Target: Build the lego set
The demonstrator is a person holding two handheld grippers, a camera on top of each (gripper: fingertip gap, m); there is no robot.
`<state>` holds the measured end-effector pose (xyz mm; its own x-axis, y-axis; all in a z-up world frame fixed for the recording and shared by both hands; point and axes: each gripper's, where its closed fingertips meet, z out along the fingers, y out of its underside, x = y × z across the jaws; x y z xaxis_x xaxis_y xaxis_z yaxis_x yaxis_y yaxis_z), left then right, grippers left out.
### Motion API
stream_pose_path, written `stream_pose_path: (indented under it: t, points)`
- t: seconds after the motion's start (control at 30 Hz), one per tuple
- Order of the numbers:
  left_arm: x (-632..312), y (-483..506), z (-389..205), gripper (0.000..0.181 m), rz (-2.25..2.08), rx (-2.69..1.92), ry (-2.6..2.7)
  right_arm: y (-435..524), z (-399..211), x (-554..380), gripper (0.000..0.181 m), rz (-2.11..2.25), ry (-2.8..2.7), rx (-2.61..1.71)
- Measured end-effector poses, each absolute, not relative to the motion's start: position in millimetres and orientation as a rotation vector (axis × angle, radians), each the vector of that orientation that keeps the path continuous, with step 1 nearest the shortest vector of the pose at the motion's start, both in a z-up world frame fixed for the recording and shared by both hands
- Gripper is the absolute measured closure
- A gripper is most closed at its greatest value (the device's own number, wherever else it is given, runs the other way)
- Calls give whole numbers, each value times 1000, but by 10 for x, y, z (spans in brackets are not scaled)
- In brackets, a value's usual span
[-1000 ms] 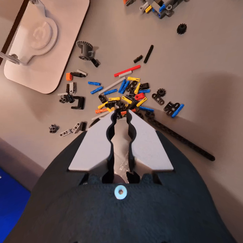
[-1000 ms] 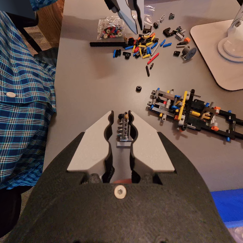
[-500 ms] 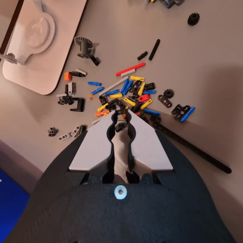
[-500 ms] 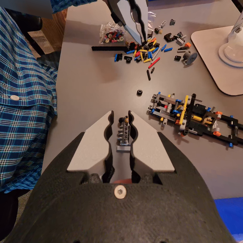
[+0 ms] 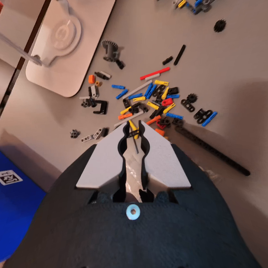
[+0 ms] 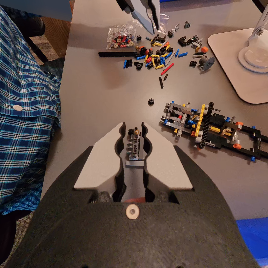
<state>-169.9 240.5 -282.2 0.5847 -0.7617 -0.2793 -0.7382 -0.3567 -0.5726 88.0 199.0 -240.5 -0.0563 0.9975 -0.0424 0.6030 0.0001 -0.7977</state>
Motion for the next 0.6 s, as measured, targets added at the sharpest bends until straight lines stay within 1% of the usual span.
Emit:
stream_pose_path:
  t: [0.2, 0.3, 0.6]
  points:
    - [-1400, 2345, -2993, 171, -93, -2135, 1282, 1969, -2413, 877, 162, 911, -1712, -1653]
    - [-1353, 2321, -3011, 176, -116, -2143, 1274, 1965, -2417, 885, 162, 912, -1713, -1654]
    - [-1223, 2156, -3061, 174, -172, -2142, 1315, 1976, -2426, 886, 162, 924, -1707, -1648]
